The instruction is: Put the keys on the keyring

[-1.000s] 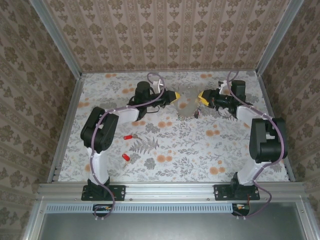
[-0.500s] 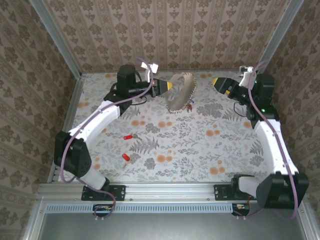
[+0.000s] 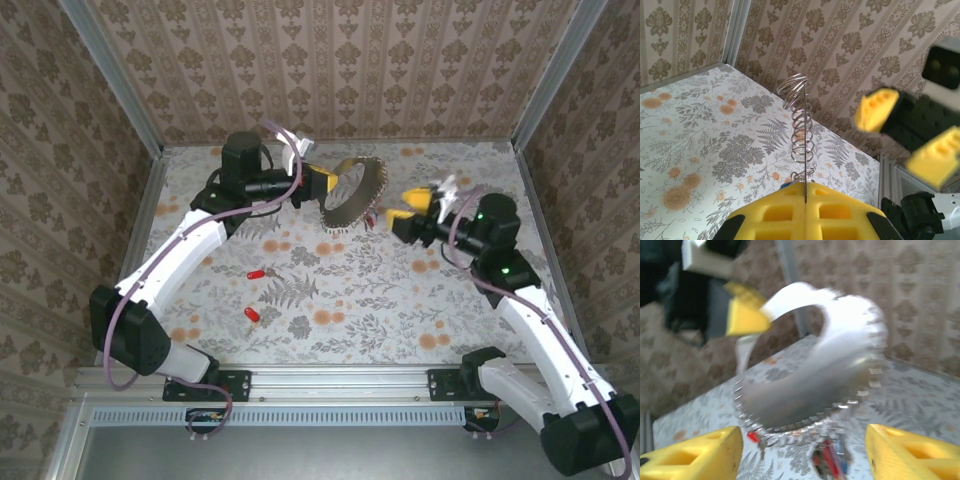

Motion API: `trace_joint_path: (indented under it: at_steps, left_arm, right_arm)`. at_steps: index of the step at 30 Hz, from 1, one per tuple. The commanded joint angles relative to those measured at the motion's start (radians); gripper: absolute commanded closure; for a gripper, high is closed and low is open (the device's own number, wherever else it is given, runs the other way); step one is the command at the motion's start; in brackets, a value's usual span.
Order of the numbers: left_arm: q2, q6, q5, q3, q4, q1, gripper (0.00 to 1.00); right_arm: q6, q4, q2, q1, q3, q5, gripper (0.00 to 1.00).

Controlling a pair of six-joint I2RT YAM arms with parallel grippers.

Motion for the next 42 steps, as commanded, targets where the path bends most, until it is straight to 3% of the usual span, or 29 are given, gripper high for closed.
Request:
trace_joint_path:
  at_steps: [1,4,7,12,19,25,42]
  left_arm:
    - [-0.035,0.018,0.071,-0.008,0.065,0.022,1.0]
    - [-0.044,0.013,0.096,-0.01,0.07,0.032,1.0]
    - [-0.061,0.02,0.113,-0.012,0.07,0.036,1.0]
    - [-0.081,0.034,0.153,-0.011,0.068,0.046,1.0]
    - [-0.08,0.031,0.175,-0.003,0.063,0.059,1.0]
    - [-0.077,0.031,0.187,0.008,0.057,0.059,1.0]
    - [-0.075,0.051,0.205,0.028,0.004,0.059,1.0]
  right_arm:
    - [-0.261,0.1,-0.016,0.106,-0.111,0.116,0.46]
    - [-0.387,0.323,-0.004,0.187,-0.24,0.145,0.58]
    - [-0.501,0.409,0.021,0.289,-0.291,0.308,0.64]
    - [-0.501,0.623,0.073,0.346,-0.354,0.427,0.77]
    - [-0.486,0.794,0.132,0.365,-0.387,0.448,0.79]
    - [-0.459,0.827,0.157,0.37,-0.386,0.449,0.82]
    - [-0.518,0.845,0.199,0.397,-0.394,0.46,0.8]
